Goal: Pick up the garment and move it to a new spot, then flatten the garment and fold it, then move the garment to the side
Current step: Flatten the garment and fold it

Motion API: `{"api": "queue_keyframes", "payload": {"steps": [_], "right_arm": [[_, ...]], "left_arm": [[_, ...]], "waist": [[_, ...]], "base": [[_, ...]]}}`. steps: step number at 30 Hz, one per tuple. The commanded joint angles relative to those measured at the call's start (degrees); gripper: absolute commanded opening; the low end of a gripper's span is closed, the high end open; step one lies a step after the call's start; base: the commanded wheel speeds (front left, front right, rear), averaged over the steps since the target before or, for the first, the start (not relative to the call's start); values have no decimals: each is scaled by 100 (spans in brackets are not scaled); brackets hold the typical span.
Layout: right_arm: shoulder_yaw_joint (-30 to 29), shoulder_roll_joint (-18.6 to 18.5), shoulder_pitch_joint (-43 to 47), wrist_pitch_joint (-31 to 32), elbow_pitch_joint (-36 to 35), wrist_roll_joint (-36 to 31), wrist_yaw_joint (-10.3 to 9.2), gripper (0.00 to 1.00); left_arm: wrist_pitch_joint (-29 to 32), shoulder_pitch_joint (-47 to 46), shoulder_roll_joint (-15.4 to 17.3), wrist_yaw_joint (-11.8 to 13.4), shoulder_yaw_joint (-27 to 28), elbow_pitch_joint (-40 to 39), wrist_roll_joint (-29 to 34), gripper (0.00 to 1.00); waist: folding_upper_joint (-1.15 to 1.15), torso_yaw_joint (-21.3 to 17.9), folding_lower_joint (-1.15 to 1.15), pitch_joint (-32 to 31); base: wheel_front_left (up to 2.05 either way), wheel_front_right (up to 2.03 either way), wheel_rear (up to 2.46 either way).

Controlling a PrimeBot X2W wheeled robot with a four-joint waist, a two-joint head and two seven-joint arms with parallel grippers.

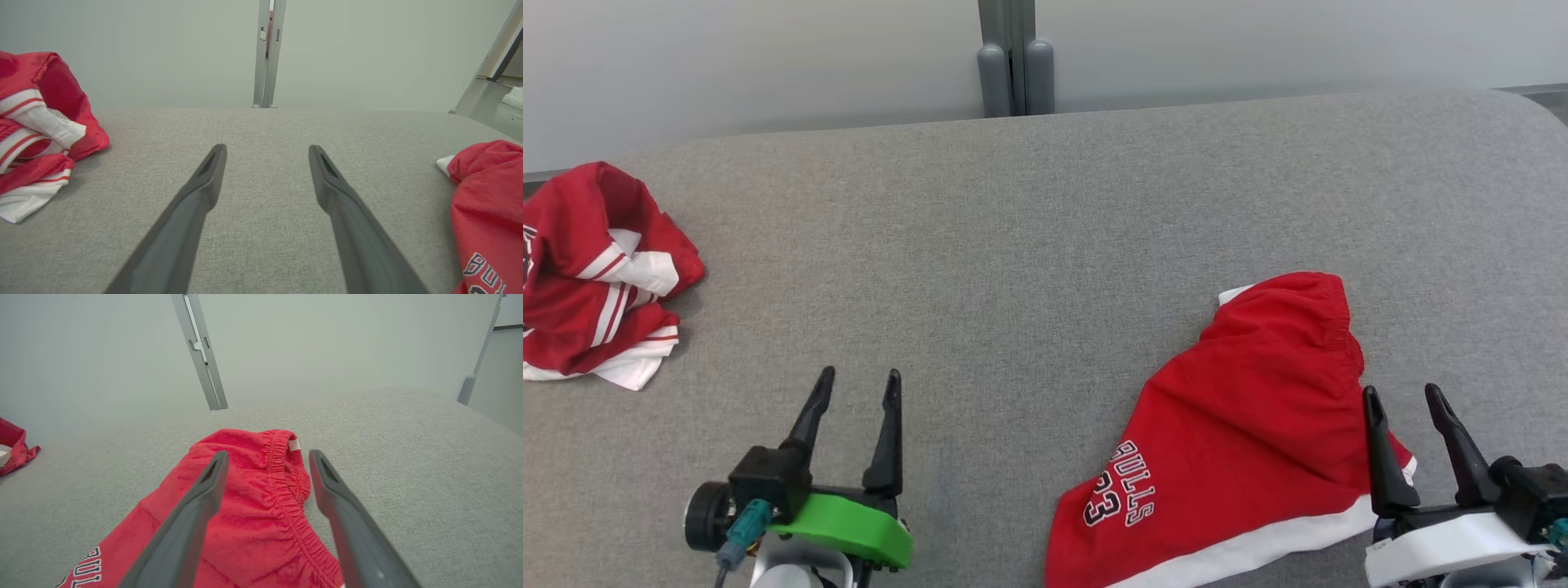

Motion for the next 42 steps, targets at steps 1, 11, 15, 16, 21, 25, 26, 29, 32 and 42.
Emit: {"api": "queue_keyframes", "payload": {"steps": [1, 11, 15, 16, 21, 25, 26, 29, 32, 42], "right_arm": [[30, 30, -85, -16, -58, -62, -4, 100], [230, 149, -267, -17, -27, -213, -4, 100], [285, 171, -359, -17, -15, -244, -3, 100], [313, 173, -371, -18, -5, -245, -4, 100], [321, 177, -443, -18, -1, -249, -4, 100], [265, 188, -445, -18, -25, -258, -4, 100], [263, 193, -452, -17, -28, -260, -4, 100], [259, 199, -468, -17, -33, -276, -4, 100], [250, 201, -485, -18, -36, -287, -4, 100], [217, 197, -484, -18, -48, -292, -4, 100]], "left_arm": [[-2, 21, 10, -36, -104, 48, 20, 100], [-2, -133, 40, -36, -1554, 712, 52, 100], [-2, -336, 100, -37, -2158, 1121, -40, 100], [-2, -396, 106, -37, -2306, 1244, -94, 100], [-2, -634, 151, -38, -2787, 1746, -278, 100], [-2, -707, 177, -37, -2985, 1977, -436, 100], [-3, -736, 183, -38, -3024, 2033, -460, 100], [-2, -826, 179, -37, -3167, 2234, -491, 21], [-1, -889, 152, -37, -3328, 2339, -574, 0], [-2, -1207, 310, 46, -2791, 2063, -612, 0]], "waist": [[0, -14, 0, -9], [0, -187, 0, 33], [0, -280, 0, 100], [0, -312, 0, 118], [0, -430, 0, 187], [0, -469, 0, 241], [0, -475, 0, 252], [0, -489, 0, 280], [0, -488, 0, 290], [0, -464, 0, 225]], "base": [[0, 0, 0], [0, 0, 0], [0, 0, 0], [0, 0, 0], [0, 0, 0], [0, 0, 0], [0, 0, 0], [0, 0, 0], [0, 0, 0], [0, 0, 0]]}}
